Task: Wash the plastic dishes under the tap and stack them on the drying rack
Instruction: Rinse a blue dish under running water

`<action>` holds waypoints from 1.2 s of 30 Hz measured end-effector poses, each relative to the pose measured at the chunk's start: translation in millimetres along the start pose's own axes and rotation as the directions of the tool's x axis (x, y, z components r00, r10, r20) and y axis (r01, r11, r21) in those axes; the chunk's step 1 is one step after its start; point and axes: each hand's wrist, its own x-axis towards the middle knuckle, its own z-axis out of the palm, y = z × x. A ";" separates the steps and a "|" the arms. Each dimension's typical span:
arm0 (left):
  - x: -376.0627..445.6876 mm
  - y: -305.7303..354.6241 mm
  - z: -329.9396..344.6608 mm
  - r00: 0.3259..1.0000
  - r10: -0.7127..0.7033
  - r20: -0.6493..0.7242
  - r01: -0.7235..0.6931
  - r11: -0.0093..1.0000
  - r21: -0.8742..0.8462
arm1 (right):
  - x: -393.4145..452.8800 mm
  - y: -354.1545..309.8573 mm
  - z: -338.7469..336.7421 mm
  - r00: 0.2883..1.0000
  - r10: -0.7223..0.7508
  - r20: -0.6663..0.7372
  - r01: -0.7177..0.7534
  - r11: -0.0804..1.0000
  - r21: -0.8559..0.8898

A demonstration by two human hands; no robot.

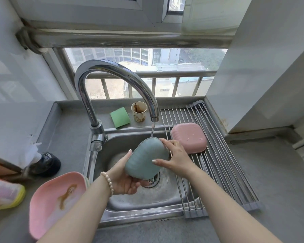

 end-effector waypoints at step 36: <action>109.1 70.7 130.7 0.884 0.447 -0.133 -0.309 0.775 0.552 | 58.6 104.9 -89.4 0.826 0.425 -0.370 -0.462 0.887 -0.013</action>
